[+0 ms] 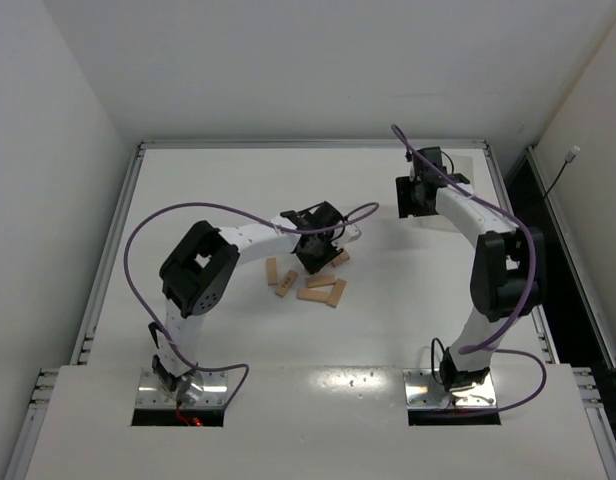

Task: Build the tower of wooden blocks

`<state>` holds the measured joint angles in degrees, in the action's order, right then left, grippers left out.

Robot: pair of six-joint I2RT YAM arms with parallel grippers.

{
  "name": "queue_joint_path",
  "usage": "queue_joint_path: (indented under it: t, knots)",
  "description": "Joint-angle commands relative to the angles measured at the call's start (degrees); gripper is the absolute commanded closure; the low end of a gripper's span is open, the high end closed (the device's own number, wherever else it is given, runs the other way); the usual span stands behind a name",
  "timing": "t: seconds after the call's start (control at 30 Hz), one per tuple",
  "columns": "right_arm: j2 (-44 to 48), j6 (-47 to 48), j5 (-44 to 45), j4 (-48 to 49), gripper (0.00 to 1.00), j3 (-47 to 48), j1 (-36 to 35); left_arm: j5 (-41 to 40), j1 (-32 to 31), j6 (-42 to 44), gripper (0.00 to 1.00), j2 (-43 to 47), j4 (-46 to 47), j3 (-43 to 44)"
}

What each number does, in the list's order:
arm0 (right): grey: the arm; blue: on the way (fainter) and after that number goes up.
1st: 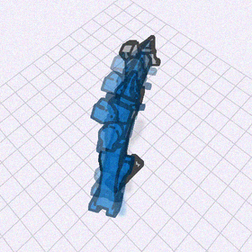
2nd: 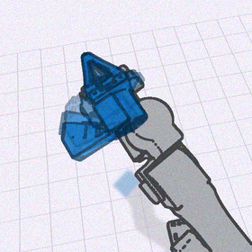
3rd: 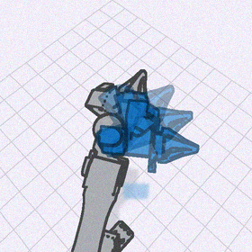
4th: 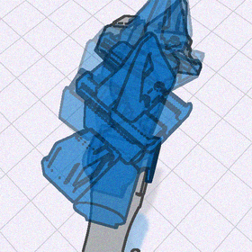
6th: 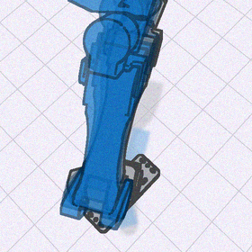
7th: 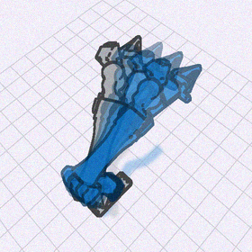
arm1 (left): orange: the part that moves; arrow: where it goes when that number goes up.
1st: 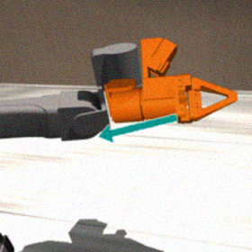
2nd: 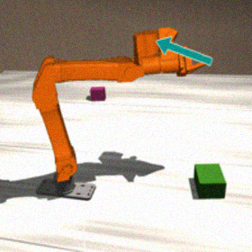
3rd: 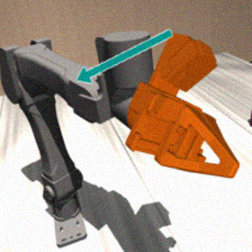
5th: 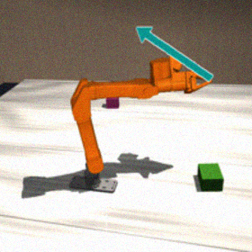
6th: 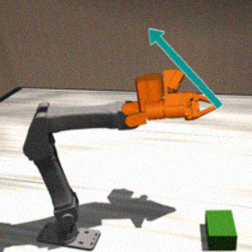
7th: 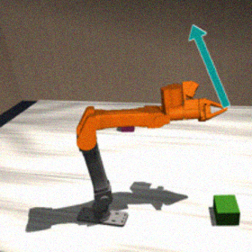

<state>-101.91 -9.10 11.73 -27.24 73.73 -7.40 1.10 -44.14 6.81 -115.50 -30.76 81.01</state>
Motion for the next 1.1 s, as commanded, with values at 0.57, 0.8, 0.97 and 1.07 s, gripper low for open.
queue_joint_path:
  t: [0.57, 0.8, 0.97, 1.07]
  knots:
    - [3.03, -3.73, -6.18, 1.40, 0.43, -1.05, 0.02, -9.37, 9.86, -33.26, 1.00, -4.62, -5.88, 16.28]
    - [1.37, -3.73, -8.39, 0.79, 0.38, 0.79, 0.02, -10.50, 11.09, -38.35, 1.00, -7.98, -7.21, 18.13]
    - [0.83, -4.26, -6.45, 0.26, 0.27, 1.41, 0.02, -11.57, 11.09, -39.50, 1.00, -9.82, -7.21, 18.74]
    - [0.31, -4.26, -6.45, 0.26, 0.22, 1.41, 0.02, -11.56, 11.09, -40.03, 1.00, -10.88, -7.21, 19.36]
